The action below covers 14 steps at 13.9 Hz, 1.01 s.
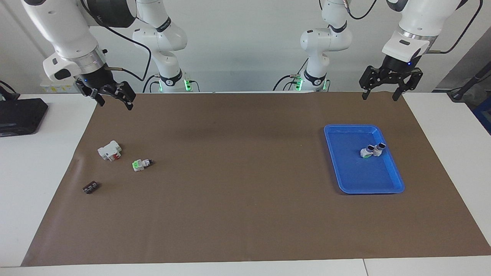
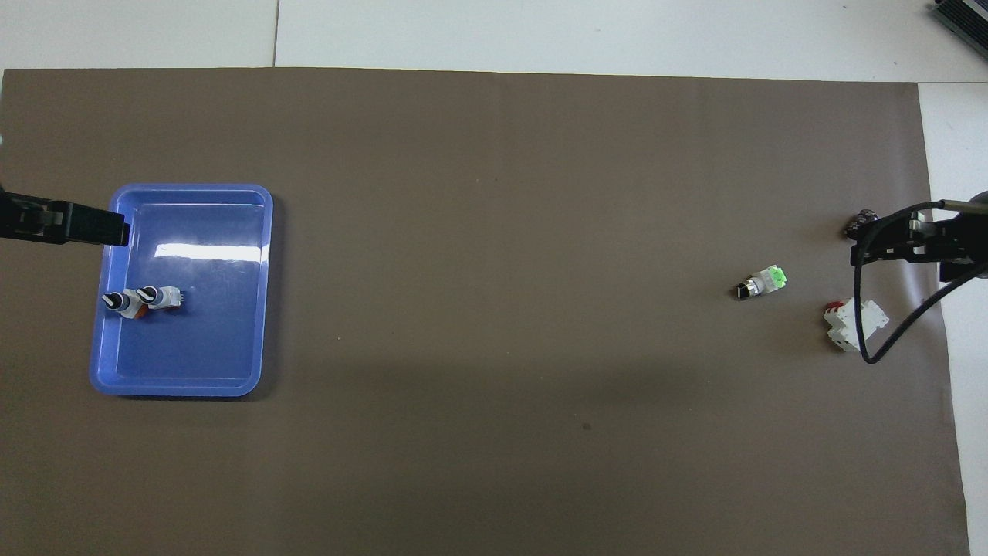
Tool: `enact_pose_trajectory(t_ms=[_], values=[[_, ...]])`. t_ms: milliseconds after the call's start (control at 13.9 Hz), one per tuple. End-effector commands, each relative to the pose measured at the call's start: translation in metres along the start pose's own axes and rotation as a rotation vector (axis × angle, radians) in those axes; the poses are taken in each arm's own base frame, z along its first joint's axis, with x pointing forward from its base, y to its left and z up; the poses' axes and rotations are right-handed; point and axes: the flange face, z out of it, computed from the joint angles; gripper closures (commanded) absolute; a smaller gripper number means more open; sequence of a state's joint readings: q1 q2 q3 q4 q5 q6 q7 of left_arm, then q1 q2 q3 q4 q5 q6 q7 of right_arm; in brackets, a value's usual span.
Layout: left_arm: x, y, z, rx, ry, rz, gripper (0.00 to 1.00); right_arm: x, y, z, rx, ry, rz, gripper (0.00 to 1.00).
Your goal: Turn and place switch with both arms
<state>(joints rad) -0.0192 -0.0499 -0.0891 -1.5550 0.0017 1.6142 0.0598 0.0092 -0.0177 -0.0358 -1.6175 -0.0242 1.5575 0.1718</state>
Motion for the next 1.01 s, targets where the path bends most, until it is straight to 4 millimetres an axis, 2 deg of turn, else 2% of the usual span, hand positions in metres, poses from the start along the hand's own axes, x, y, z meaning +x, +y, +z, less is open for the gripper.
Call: enact_pose_trajectory(t_ms=[0,216,576,936], values=[[-0.005,0.0,0.005,-0.011,-0.001,0.025,0.01,-0.007,0.004,-0.001,-0.043,0.018,-0.024,0.0],[-0.014,0.0,0.016,-0.012,-0.041,0.023,0.09,-0.007,0.003,-0.002,-0.044,0.017,-0.034,0.0],[-0.012,-0.003,0.031,-0.02,-0.111,0.015,0.07,-0.007,0.001,-0.002,-0.029,0.012,-0.054,0.0],[-0.01,-0.004,0.036,-0.023,-0.148,0.016,0.03,-0.008,0.001,-0.002,-0.028,0.011,-0.053,0.0]])
